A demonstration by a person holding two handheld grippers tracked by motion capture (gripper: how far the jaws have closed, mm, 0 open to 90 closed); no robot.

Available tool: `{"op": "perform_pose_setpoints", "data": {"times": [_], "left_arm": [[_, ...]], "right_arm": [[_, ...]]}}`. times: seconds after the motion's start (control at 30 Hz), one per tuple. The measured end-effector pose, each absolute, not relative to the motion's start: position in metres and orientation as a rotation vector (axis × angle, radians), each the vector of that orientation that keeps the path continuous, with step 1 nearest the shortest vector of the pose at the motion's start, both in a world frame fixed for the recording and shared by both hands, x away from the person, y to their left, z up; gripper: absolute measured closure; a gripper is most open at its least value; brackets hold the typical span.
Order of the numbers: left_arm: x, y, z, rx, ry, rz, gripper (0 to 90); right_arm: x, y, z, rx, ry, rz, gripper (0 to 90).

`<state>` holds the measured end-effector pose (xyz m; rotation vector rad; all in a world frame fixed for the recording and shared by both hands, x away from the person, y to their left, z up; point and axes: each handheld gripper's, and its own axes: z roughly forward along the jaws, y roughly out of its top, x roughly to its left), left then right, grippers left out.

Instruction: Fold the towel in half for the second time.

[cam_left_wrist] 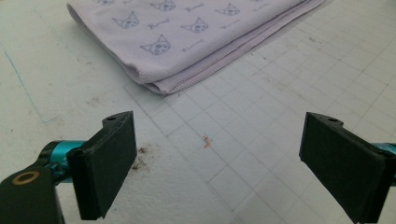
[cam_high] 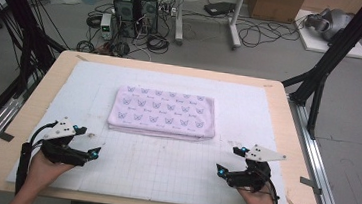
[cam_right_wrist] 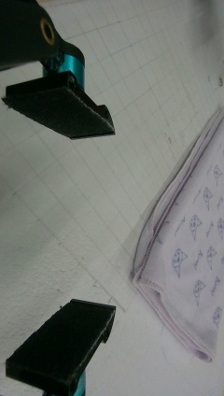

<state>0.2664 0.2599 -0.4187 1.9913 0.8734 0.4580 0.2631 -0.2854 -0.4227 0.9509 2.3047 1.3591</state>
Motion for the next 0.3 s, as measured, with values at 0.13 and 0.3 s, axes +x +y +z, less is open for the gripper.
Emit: {"op": "perform_pose_setpoints", "data": {"times": [0.13, 0.3], "left_arm": [[0.2664, 0.2596, -0.4196, 1.991, 0.877, 0.460, 11.6], [0.2677, 0.2587, -0.4205, 1.992, 0.875, 0.459, 11.6]], "right_arm": [[0.2635, -0.2840, -0.4241, 0.951, 2.311, 1.363, 11.3], [0.2655, -0.2817, -0.4254, 0.943, 2.322, 1.371, 11.3]]}}
